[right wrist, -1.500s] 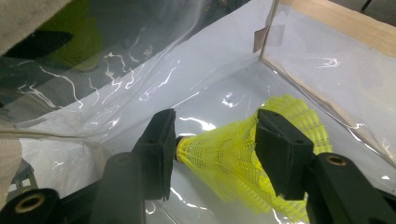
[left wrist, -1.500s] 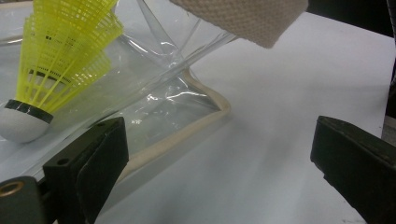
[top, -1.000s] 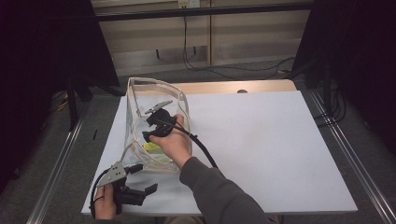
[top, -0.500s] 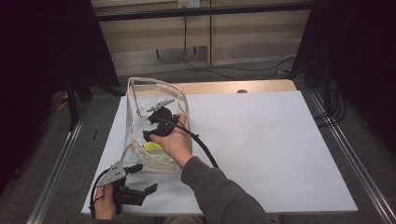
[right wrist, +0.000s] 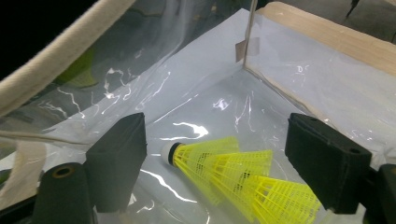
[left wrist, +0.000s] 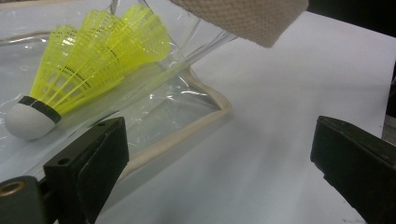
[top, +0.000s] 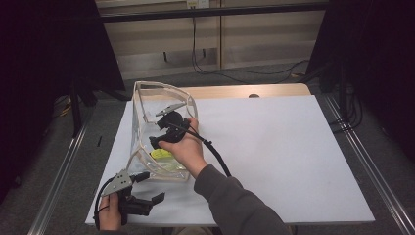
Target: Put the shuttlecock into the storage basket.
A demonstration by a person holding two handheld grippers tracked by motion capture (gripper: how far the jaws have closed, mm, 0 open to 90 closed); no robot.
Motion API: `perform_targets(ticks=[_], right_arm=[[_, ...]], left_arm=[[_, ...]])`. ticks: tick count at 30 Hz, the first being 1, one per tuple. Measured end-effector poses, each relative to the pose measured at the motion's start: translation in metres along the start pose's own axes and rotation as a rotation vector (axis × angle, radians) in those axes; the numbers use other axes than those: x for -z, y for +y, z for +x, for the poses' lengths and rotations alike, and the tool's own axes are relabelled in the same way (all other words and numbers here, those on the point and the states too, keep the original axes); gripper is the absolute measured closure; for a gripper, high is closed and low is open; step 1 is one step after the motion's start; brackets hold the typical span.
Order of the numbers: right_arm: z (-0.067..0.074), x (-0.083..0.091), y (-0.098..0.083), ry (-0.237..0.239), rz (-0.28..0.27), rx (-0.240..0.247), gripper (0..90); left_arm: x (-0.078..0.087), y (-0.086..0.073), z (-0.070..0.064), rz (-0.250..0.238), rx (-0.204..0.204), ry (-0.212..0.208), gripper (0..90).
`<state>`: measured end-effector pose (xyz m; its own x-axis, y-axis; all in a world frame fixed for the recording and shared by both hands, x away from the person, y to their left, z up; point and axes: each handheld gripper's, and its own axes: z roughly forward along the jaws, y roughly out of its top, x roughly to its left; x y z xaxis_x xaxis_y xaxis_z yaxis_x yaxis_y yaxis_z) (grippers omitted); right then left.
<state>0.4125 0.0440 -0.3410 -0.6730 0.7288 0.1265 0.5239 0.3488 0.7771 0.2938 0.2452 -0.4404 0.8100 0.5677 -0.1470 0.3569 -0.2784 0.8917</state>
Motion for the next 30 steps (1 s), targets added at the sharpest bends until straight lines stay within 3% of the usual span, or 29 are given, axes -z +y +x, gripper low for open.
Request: perform_targets(ticks=[2, 20, 30], right_arm=[[0.001, 0.002, 0.000, -0.002, 0.000, 0.003, 20.4], [-0.002, 0.018, 0.010, 0.009, -0.008, 0.027, 19.6], [0.004, 0.025, 0.013, 0.041, -0.017, 0.042, 16.1]], left_arm=[[0.000, 0.000, 0.001, -0.002, -0.001, -0.017, 4.0], [-0.001, 0.000, 0.000, -0.005, 0.005, -0.011, 3.4], [-0.001, 0.000, 0.000, -0.003, 0.004, -0.013, 3.4]])
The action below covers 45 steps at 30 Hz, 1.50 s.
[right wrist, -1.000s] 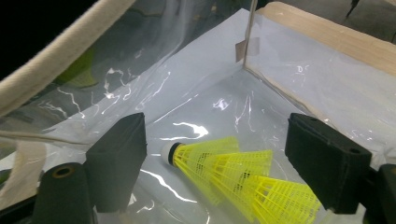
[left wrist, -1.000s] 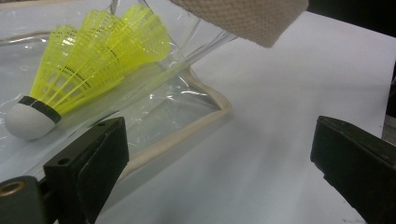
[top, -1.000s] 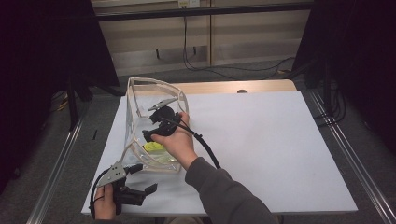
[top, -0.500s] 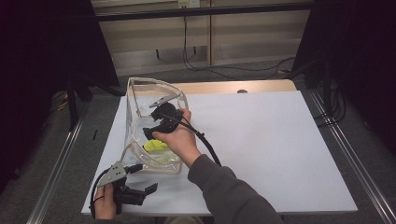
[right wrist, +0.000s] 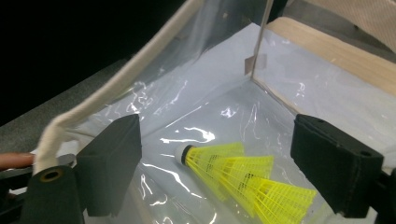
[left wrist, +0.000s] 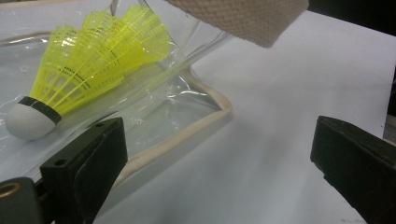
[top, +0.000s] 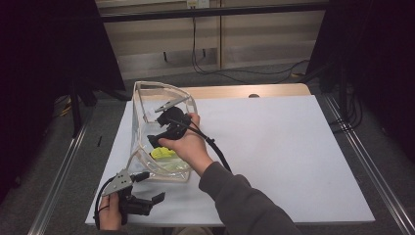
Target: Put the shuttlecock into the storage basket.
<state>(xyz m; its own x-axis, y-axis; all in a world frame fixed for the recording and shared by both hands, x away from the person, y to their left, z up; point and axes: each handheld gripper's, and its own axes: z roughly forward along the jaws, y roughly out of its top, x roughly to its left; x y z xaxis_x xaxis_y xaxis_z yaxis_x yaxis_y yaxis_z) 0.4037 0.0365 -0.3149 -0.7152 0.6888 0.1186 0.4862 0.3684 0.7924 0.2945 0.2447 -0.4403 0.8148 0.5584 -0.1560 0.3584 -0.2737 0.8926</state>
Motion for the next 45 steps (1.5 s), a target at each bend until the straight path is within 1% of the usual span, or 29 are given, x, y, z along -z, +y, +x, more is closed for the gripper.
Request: perform_targets(ticks=[4, 10, 12, 14, 17, 18, 20, 22, 23, 24, 25, 26, 27, 29, 31, 32, 34, 35, 36, 37, 39, 40, 41, 44, 45], right_arm=[[0.004, 0.005, 0.002, 0.024, -0.012, 0.015, 15.2], [0.004, 0.011, 0.002, 0.029, -0.004, 0.017, 12.3], [0.004, 0.015, 0.002, 0.035, -0.003, 0.026, 11.7], [0.004, 0.018, 0.002, 0.038, -0.008, 0.023, 11.6], [0.003, 0.023, 0.002, 0.043, -0.010, 0.020, 11.0], [0.002, 0.024, 0.002, 0.048, -0.009, 0.020, 10.6], [0.001, 0.028, 0.001, 0.055, -0.008, 0.020, 9.9], [-0.001, 0.032, 0.000, 0.059, -0.007, 0.025, 8.9], [-0.002, 0.034, -0.001, 0.062, -0.008, 0.027, 9.1], [-0.003, 0.036, -0.002, 0.066, -0.015, 0.029, 9.1], [-0.004, 0.038, -0.003, 0.066, -0.015, 0.026, 9.0], [-0.007, 0.041, -0.004, 0.071, -0.017, 0.027, 9.0], [-0.008, 0.043, -0.004, 0.074, -0.019, 0.024, 8.9], [-0.011, 0.046, -0.006, 0.083, -0.019, 0.020, 8.7], [-0.013, 0.050, -0.008, 0.088, -0.022, 0.022, 8.7], [-0.014, 0.052, -0.009, 0.088, -0.022, 0.022, 8.6], [-0.017, 0.054, -0.012, 0.096, -0.019, 0.020, 8.0], [-0.017, 0.055, -0.012, 0.097, -0.019, 0.021, 8.0], [-0.018, 0.057, -0.013, 0.101, -0.025, 0.022, 8.0], [-0.019, 0.059, -0.014, 0.102, -0.032, 0.020, 8.0], [-0.021, 0.063, -0.015, 0.107, -0.039, 0.023, 8.0], [-0.022, 0.065, -0.015, 0.106, -0.042, 0.022, 7.9], [-0.023, 0.067, -0.016, 0.108, -0.044, 0.022, 7.8], [-0.026, 0.073, -0.018, 0.112, -0.052, 0.022, 7.6], [-0.027, 0.075, -0.018, 0.111, -0.053, 0.023, 7.5]], left_arm=[[0.000, 0.000, 0.000, 0.000, 0.000, 0.001, 3.4], [0.000, 0.000, -0.001, 0.001, -0.001, 0.002, 3.4], [0.000, 0.000, -0.001, 0.004, -0.003, 0.003, 3.4], [0.000, 0.000, -0.001, 0.005, -0.002, 0.014, 3.4], [0.000, 0.000, -0.001, 0.001, 0.001, 0.000, 3.4], [0.000, 0.000, -0.001, 0.005, -0.007, 0.000, 3.4], [0.000, 0.000, -0.001, 0.003, -0.005, 0.000, 3.4], [0.000, 0.000, -0.002, 0.003, -0.004, 0.014, 3.4], [0.000, 0.000, -0.001, 0.003, -0.004, 0.012, 3.4], [0.000, 0.000, -0.001, 0.006, -0.007, 0.000, 3.4], [0.000, 0.000, -0.001, 0.002, -0.004, 0.011, 3.4], [0.000, 0.000, -0.001, 0.002, -0.004, 0.012, 3.4], [0.000, 0.000, -0.002, 0.009, -0.007, 0.019, 3.4], [0.000, 0.000, -0.002, 0.005, -0.006, 0.007, 3.4], [0.001, 0.000, -0.002, 0.009, -0.014, 0.011, 3.4], [0.001, 0.000, -0.002, 0.006, -0.009, 0.010, 3.4], [0.001, 0.000, -0.002, 0.007, -0.011, 0.013, 3.4], [0.001, 0.000, -0.003, 0.006, -0.009, 0.027, 3.4], [0.001, 0.000, -0.003, 0.007, -0.009, 0.027, 3.4], [0.001, 0.000, -0.002, 0.007, -0.011, 0.010, 3.4], [0.001, 0.000, -0.002, 0.008, -0.014, 0.016, 3.4], [0.001, 0.000, -0.002, 0.009, -0.012, 0.009, 3.3], [0.001, 0.000, -0.002, 0.010, -0.015, 0.024, 3.3], [0.001, 0.000, -0.001, 0.012, -0.013, 0.005, 3.3], [0.001, 0.000, -0.002, 0.012, -0.010, 0.018, 3.3]])
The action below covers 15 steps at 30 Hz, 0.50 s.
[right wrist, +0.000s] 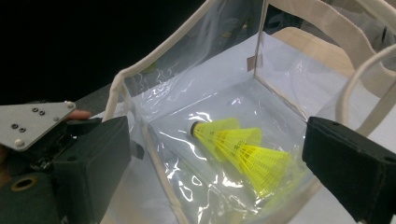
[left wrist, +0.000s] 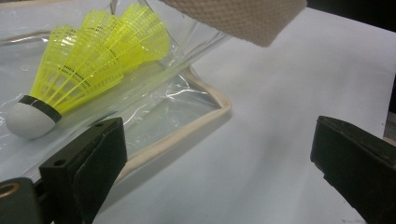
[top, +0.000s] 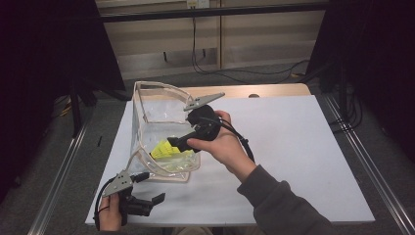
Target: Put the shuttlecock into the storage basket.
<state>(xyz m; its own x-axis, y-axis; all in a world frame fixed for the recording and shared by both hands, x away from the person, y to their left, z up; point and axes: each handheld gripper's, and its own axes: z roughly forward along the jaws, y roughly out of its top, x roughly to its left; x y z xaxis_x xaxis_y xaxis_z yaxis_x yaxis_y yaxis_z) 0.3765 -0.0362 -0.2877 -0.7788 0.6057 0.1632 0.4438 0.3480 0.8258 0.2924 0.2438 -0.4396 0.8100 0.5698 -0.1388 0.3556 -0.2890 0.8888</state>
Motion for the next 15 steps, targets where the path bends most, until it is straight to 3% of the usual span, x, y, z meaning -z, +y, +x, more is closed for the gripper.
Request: perform_targets(ticks=[15], right_arm=[[-0.014, 0.023, -0.019, 0.004, 0.010, 0.032, 7.7]], left_arm=[[-0.002, 0.000, -0.001, 0.005, -0.004, 0.009, 3.3]])
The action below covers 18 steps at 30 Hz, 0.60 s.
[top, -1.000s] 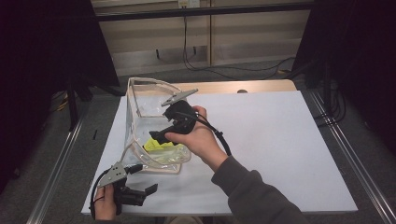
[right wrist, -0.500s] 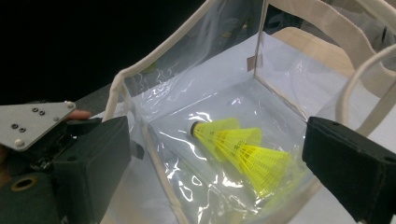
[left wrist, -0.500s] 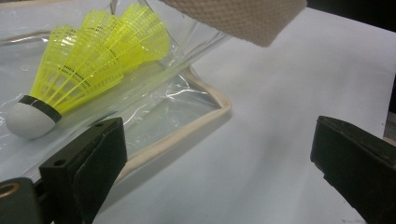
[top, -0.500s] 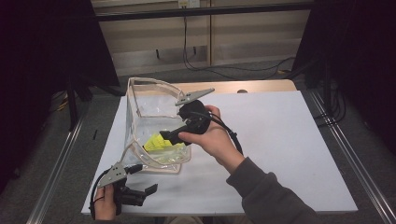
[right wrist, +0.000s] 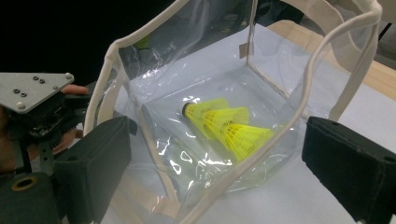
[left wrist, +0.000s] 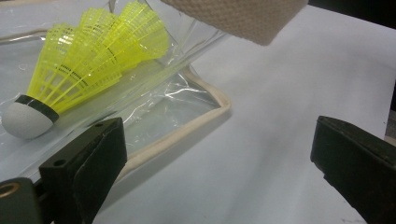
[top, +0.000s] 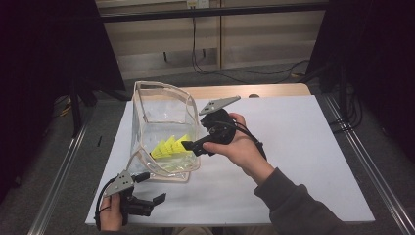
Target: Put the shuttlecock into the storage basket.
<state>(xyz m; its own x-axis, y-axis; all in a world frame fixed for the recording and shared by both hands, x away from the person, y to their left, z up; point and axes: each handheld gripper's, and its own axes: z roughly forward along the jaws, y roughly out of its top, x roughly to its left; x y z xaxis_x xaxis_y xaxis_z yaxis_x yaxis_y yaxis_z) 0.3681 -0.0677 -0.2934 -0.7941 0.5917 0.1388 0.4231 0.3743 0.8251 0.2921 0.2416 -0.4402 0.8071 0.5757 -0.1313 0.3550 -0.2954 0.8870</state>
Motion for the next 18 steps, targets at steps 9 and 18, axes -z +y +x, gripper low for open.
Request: perform_targets(ticks=[9, 18], right_arm=[[-0.008, 0.016, -0.011, 0.006, -0.008, 0.013, 8.3], [-0.022, 0.031, -0.025, -0.003, 0.006, 0.028, 8.2]], left_arm=[[0.000, 0.000, 0.000, -0.004, 0.001, -0.001, 3.3], [0.000, 0.000, 0.000, 0.001, -0.003, 0.003, 3.3]])
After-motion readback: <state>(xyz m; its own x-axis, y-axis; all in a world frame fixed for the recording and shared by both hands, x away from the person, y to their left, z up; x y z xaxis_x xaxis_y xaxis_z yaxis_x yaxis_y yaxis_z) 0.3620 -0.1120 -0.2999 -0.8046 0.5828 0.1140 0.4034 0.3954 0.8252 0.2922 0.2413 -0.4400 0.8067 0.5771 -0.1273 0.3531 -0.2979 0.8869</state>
